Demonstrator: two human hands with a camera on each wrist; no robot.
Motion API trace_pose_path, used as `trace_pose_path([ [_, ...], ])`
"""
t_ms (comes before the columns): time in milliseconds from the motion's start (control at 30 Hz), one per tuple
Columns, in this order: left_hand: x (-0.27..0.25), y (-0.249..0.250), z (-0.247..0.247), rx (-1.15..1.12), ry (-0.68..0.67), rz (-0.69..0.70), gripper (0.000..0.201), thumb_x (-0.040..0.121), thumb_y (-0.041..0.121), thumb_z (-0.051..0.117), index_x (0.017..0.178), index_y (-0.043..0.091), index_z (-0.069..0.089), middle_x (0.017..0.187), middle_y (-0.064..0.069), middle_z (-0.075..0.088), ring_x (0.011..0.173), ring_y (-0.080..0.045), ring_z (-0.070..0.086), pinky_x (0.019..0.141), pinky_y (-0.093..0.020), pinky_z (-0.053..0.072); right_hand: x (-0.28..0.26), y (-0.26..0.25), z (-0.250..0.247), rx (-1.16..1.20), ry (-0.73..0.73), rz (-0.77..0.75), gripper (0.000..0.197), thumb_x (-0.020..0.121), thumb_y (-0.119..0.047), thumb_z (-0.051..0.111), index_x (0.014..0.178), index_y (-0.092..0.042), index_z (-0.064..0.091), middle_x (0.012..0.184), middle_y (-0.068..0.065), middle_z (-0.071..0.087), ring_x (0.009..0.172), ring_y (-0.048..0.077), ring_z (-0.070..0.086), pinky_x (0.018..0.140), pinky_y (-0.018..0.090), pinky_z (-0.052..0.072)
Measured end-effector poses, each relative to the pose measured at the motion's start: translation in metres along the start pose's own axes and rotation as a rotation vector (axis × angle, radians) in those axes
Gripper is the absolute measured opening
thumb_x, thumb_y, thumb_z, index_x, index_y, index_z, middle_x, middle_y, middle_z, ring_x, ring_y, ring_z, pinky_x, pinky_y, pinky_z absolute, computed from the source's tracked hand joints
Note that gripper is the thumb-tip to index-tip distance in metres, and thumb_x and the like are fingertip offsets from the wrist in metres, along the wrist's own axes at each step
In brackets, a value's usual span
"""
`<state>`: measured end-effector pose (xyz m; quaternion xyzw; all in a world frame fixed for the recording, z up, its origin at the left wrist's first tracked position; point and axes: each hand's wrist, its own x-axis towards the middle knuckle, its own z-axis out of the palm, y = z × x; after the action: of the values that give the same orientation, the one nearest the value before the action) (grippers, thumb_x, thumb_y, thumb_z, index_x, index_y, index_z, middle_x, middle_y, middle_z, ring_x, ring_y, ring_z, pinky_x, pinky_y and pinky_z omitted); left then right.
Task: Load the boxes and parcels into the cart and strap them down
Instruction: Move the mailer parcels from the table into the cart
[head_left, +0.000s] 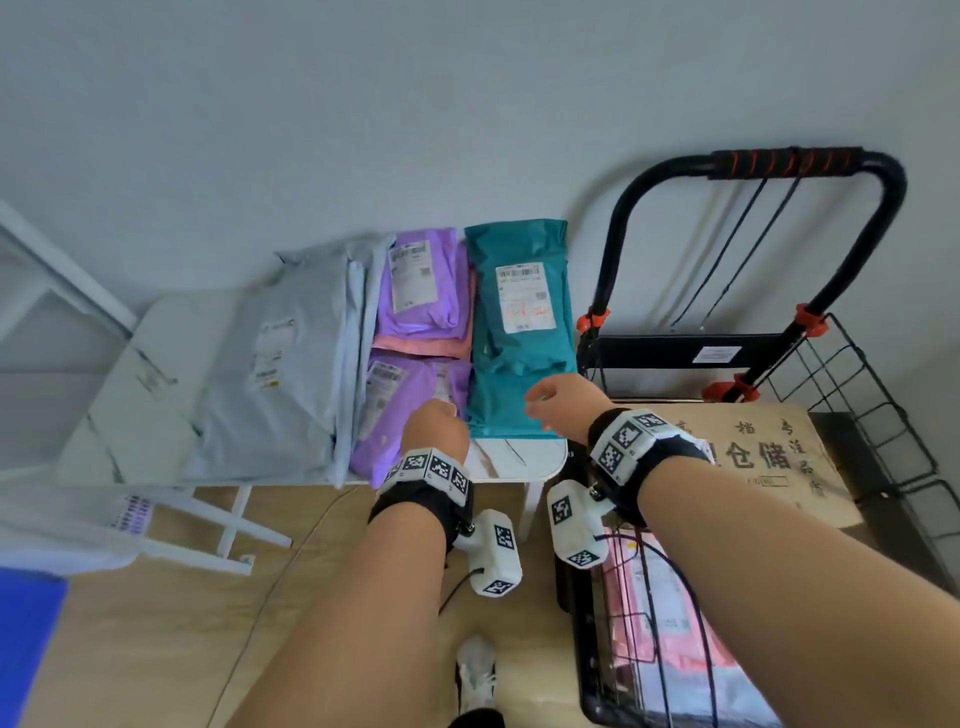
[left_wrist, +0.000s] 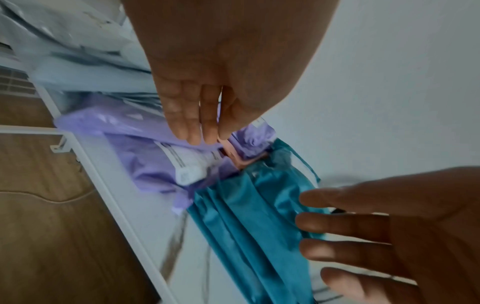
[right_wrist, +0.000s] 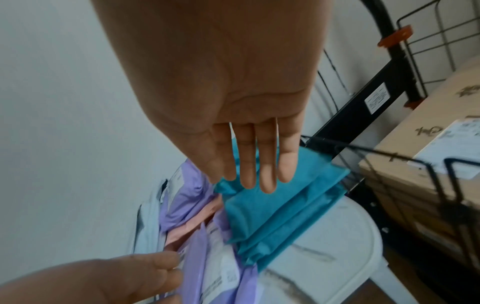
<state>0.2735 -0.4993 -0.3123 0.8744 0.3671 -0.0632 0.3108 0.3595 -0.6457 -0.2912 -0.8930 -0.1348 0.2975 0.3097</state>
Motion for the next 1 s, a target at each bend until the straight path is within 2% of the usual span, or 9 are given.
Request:
trace_pose_path([
  [100,0.016,-0.034,-0.021,-0.031,0.017,-0.029,0.034,0.094,0.000,0.040,0.121,0.001,0.061,0.127,-0.017,0.058,0.117,-0.031,0.055,0.095,-0.033,0.043,0.016,-0.025,0.032,0.002,-0.027,-0.006,0.026,0.088,-0.019,0.060,0.112,-0.012,0.066,0.112,0.009,0.066,0.103,0.029,0.064,0.091,0.039,0.052],
  [333,0.044,-0.095,-0.042,-0.083,0.008,-0.093,0.029,0.088,0.005,0.044,0.103,0.007,0.068,0.108,-0.016,0.067,0.097,-0.036,0.063,0.089,-0.038,0.051,0.047,-0.058,0.094,-0.037,-0.054,0.005,0.030,0.088,-0.019,0.060,0.117,-0.009,0.064,0.109,0.008,0.065,0.104,0.027,0.063,0.088,0.031,0.049],
  [400,0.049,-0.105,-0.041,-0.118,-0.019,-0.113,0.028,0.089,0.007,0.045,0.105,0.009,0.067,0.109,-0.015,0.067,0.094,-0.036,0.065,0.088,-0.040,0.053,0.054,-0.066,0.110,-0.057,-0.066,0.018,0.030,0.089,-0.020,0.059,0.114,-0.004,0.064,0.105,0.013,0.067,0.093,0.026,0.065,0.083,0.031,0.050],
  [467,0.052,-0.110,-0.039,-0.116,-0.047,-0.113,0.029,0.090,0.006,0.044,0.109,0.007,0.066,0.112,-0.017,0.066,0.098,-0.036,0.064,0.091,-0.040,0.052,0.063,-0.073,0.126,-0.061,-0.093,0.049,0.023,0.090,-0.020,0.057,0.101,-0.002,0.066,0.097,0.017,0.068,0.078,0.026,0.066,0.072,0.030,0.052],
  [567,0.057,-0.115,-0.036,-0.055,-0.074,-0.085,0.029,0.091,0.005,0.043,0.111,0.005,0.065,0.117,-0.017,0.063,0.110,-0.034,0.059,0.095,-0.037,0.047,0.076,-0.079,0.146,-0.121,-0.136,0.093,0.017,0.089,-0.019,0.054,0.077,-0.009,0.056,0.085,0.012,0.061,0.086,0.031,0.068,0.077,0.033,0.056],
  [733,0.062,-0.117,-0.041,-0.041,-0.098,-0.066,0.032,0.092,0.006,0.043,0.116,0.003,0.063,0.120,-0.019,0.062,0.111,-0.035,0.058,0.098,-0.039,0.045,0.092,-0.089,0.163,-0.162,-0.109,0.203,0.033,0.089,-0.030,0.058,0.101,0.000,0.064,0.080,0.008,0.061,0.066,0.023,0.058,0.049,0.025,0.038],
  [800,0.063,-0.118,-0.043,-0.055,-0.111,-0.060,0.033,0.092,0.007,0.042,0.118,0.002,0.063,0.119,-0.019,0.063,0.108,-0.034,0.060,0.097,-0.040,0.047,0.098,-0.093,0.168,-0.157,-0.117,0.224,0.039,0.086,-0.035,0.062,0.104,0.000,0.066,0.085,0.009,0.064,0.071,0.021,0.063,0.056,0.029,0.047],
  [900,0.064,-0.119,-0.044,-0.072,-0.134,-0.054,0.033,0.093,0.008,0.043,0.118,0.003,0.063,0.119,-0.018,0.064,0.105,-0.033,0.063,0.095,-0.040,0.049,0.104,-0.094,0.175,-0.135,-0.122,0.237,0.034,0.086,-0.029,0.065,0.102,0.001,0.070,0.097,0.011,0.070,0.087,0.024,0.068,0.081,0.031,0.055],
  [1000,0.064,-0.121,-0.045,-0.071,-0.147,-0.050,0.032,0.093,0.009,0.045,0.120,0.004,0.062,0.122,-0.015,0.062,0.110,-0.031,0.060,0.099,-0.040,0.047,0.108,-0.090,0.182,-0.072,-0.093,0.227,0.031,0.085,-0.023,0.066,0.107,-0.001,0.068,0.104,0.011,0.070,0.086,0.023,0.065,0.081,0.030,0.054],
])
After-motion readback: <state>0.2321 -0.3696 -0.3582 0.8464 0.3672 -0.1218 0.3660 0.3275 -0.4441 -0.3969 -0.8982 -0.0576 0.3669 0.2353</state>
